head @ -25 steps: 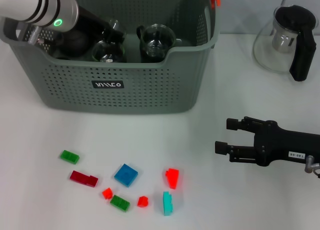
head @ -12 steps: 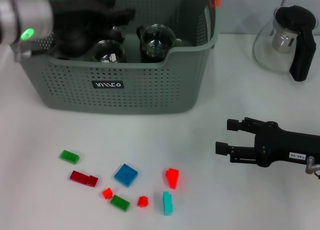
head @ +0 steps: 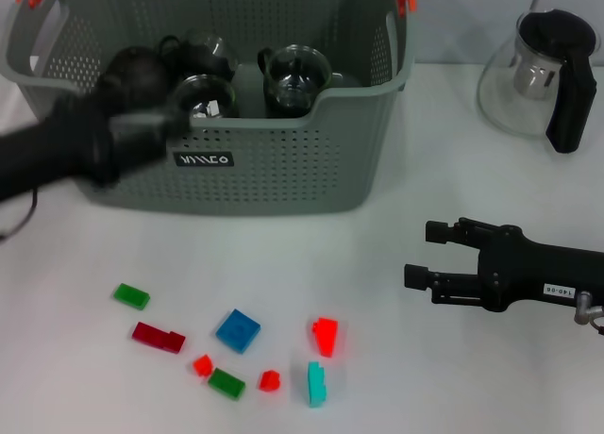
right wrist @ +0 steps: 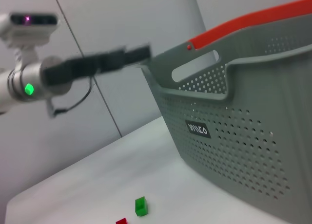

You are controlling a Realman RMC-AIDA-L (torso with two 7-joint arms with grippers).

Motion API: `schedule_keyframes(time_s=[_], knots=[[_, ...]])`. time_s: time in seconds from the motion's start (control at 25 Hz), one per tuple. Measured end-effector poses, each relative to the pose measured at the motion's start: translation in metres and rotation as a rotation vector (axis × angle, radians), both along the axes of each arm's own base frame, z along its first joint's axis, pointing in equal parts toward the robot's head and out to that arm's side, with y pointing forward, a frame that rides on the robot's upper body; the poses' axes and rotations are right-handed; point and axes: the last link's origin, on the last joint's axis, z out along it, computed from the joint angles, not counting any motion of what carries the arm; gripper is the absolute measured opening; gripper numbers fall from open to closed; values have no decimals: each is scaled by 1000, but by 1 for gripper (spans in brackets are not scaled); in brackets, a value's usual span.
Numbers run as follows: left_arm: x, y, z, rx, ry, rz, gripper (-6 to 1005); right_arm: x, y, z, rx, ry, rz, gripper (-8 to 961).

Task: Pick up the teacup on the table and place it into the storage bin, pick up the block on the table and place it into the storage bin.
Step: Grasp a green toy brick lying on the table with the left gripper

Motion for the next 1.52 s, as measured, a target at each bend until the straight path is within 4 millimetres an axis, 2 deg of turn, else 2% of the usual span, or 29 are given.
schedule_keyframes(time_s=[0.24, 0.4, 0.72, 1.04, 1.52], knots=[[-34, -43, -32, -38, 167, -2, 601, 0, -1, 1, 2, 9, -6, 928], [-55, -56, -44, -17, 251, 54, 601, 0, 0, 1, 2, 13, -11, 928], [-78, -64, -53, -17, 334, 160, 601, -2, 3, 1, 4, 11, -6, 928], [-95, -75, -43, -78, 345, 293, 601, -2, 3, 2, 4, 11, -4, 928], [-99, -69, -44, -103, 361, 351, 602, -1, 2, 2, 4, 7, -8, 927]])
